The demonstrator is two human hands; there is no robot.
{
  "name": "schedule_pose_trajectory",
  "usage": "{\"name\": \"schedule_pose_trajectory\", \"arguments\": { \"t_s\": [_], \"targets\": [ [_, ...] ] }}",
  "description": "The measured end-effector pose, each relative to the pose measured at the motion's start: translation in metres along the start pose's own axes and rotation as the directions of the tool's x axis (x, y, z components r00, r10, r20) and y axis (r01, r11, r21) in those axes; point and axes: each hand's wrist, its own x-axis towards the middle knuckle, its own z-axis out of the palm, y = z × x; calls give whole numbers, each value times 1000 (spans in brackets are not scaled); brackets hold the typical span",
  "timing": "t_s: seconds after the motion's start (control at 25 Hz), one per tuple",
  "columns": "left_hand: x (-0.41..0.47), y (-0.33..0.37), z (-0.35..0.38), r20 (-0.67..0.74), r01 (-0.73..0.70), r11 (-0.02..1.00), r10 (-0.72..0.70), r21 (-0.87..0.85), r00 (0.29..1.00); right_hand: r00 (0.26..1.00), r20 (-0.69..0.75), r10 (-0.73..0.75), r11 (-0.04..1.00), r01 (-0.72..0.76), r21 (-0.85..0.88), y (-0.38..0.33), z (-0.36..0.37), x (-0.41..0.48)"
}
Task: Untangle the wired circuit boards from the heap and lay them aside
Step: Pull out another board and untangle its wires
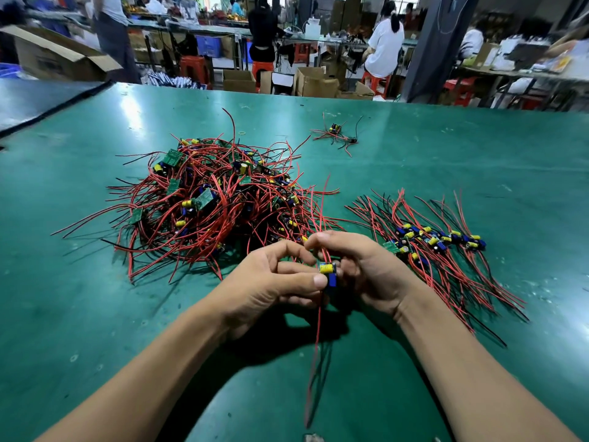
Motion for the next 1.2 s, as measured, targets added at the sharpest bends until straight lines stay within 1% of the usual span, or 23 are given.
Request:
{"name": "schedule_pose_trajectory", "arguments": {
  "t_s": [0.08,0.16,0.24,0.36,0.52,0.56,0.64,0.68,0.8,0.92,1.04,1.12,1.2],
  "targets": [
    [0,0,0,16,35,999,-36,31,999,1000,6,-4,1000,4,-3,0,2,-1],
    [2,-1,0,13,51,999,-51,8,999,1000,10,-11,999,10,31,0,6,0],
    [3,-2,2,5,40,999,-40,-29,999,1000,-2,-31,999,31,12,1,8,2],
    [4,-2,5,-70,27,999,-29,-24,997,998,-16,-56,998,55,-42,4,10,4],
    [5,1,3,-188,30,1000,-28,9,982,993,-44,-106,993,104,-50,9,10,8],
    [5,2,3,-196,35,999,-30,21,980,987,-77,-139,984,129,-121,11,9,10],
    [5,2,3,-210,43,998,-34,41,977,959,-160,-232,920,163,-356,13,10,12],
    [5,2,4,-222,44,998,-31,54,975,948,-181,-261,892,165,-420,14,11,12],
    [5,2,8,-248,33,993,-4,112,969,934,-183,-308,878,205,-432,10,14,6],
    [3,2,9,-251,41,986,0,160,968,904,-190,-382,772,200,-603,11,13,7],
    [2,3,10,-274,51,991,-15,127,962,880,-242,-409,722,150,-675,12,12,9],
    [2,5,10,-276,48,993,-17,107,961,868,-263,-420,724,146,-674,11,10,8],
    [2,6,9,-253,50,994,-25,92,967,883,-252,-395,792,188,-580,11,10,9]
  ]
}}
